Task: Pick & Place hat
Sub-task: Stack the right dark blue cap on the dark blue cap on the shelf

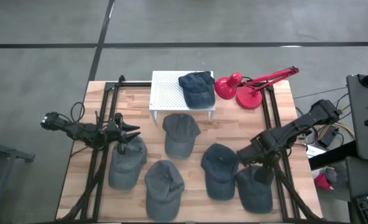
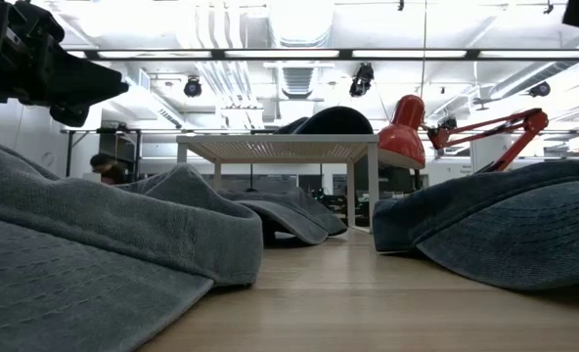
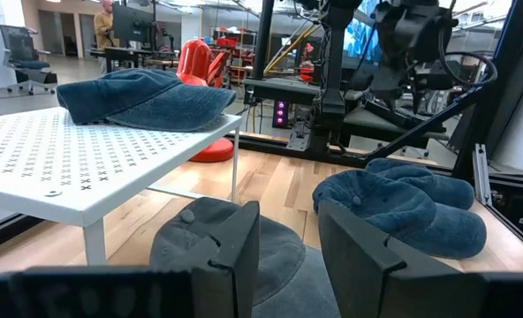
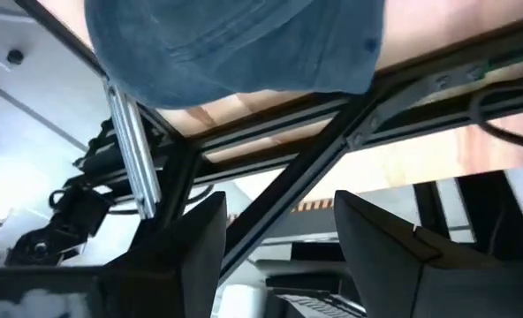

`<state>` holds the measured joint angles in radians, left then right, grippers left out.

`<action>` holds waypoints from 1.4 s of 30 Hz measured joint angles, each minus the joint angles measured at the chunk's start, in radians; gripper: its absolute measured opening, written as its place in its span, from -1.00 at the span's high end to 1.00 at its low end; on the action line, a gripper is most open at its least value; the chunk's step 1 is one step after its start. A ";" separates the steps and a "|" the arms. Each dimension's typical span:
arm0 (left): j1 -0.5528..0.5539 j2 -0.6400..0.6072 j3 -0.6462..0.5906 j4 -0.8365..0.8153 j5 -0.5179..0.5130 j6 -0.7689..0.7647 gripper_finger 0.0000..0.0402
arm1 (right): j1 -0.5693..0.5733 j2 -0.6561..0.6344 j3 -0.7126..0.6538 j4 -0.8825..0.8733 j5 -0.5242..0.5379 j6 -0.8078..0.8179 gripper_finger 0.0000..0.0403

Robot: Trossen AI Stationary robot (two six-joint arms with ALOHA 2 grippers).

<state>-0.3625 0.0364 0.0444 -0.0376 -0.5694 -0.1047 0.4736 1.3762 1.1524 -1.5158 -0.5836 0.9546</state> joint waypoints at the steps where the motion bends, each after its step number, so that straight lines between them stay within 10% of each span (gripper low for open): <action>1: 0.000 0.000 0.000 0.000 0.000 -0.001 0.39 | 0.008 0.000 -0.008 0.016 -0.004 0.007 -0.03; 22: 0.000 0.000 0.000 0.000 0.000 -0.008 0.39 | 0.046 0.000 -0.177 0.218 0.037 0.007 -0.04; 42: 0.000 0.000 0.000 0.001 0.000 -0.008 0.39 | 0.055 0.056 -0.210 0.459 0.063 0.002 -0.61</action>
<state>-0.3624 0.0364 0.0441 -0.0368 -0.5694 -0.1123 0.5285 1.4319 0.9421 -1.0565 -0.5209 0.9562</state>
